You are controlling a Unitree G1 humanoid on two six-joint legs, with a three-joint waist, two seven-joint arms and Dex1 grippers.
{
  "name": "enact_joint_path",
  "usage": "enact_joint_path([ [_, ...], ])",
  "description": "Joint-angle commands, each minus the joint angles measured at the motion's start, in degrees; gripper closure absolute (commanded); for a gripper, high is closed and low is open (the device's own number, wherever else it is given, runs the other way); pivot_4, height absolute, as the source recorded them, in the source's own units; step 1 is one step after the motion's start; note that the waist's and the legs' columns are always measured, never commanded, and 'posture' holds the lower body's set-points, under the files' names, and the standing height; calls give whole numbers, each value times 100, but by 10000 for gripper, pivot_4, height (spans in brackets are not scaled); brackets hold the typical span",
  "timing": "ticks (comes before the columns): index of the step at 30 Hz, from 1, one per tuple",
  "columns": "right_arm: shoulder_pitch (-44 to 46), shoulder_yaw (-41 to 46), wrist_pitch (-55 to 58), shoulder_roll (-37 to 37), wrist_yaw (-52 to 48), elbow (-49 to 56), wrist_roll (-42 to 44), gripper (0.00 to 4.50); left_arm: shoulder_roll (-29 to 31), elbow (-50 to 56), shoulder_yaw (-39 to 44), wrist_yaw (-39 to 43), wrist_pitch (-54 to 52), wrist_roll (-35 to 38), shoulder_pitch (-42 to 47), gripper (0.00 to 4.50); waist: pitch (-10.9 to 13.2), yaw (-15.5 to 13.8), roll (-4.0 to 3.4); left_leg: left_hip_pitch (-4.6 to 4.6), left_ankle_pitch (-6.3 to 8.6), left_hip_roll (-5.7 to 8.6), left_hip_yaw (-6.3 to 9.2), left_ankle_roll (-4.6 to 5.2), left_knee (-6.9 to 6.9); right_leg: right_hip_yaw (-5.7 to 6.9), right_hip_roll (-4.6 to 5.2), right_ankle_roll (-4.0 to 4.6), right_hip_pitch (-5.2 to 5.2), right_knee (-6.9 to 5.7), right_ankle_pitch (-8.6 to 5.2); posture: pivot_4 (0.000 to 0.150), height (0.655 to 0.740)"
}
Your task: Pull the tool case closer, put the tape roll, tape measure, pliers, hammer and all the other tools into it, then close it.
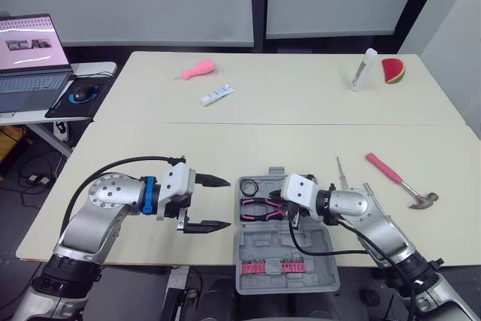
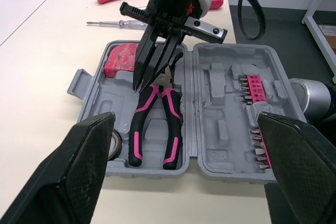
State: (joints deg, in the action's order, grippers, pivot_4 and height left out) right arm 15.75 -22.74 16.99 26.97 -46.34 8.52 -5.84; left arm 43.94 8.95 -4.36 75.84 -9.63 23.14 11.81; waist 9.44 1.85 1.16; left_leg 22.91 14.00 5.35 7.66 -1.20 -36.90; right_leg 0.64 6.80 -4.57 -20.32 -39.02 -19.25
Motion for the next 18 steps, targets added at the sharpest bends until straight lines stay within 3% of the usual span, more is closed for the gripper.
enact_joint_path([
  [1,-42,24,-262,32,56,-195,-43,44787,32,122,12,56,57,32,62,0,0,-1,0,0,0,1,0,0,0,0,0,0,0,0,0,1500,7400],
  [18,-31,-49,-589,19,-28,-1163,-75,44787,-30,-186,-16,96,400,-161,-143,0,-8,0,0,-22,9,-3,1,15,2,0,-4,0,8,2,0,1500,7400],
])
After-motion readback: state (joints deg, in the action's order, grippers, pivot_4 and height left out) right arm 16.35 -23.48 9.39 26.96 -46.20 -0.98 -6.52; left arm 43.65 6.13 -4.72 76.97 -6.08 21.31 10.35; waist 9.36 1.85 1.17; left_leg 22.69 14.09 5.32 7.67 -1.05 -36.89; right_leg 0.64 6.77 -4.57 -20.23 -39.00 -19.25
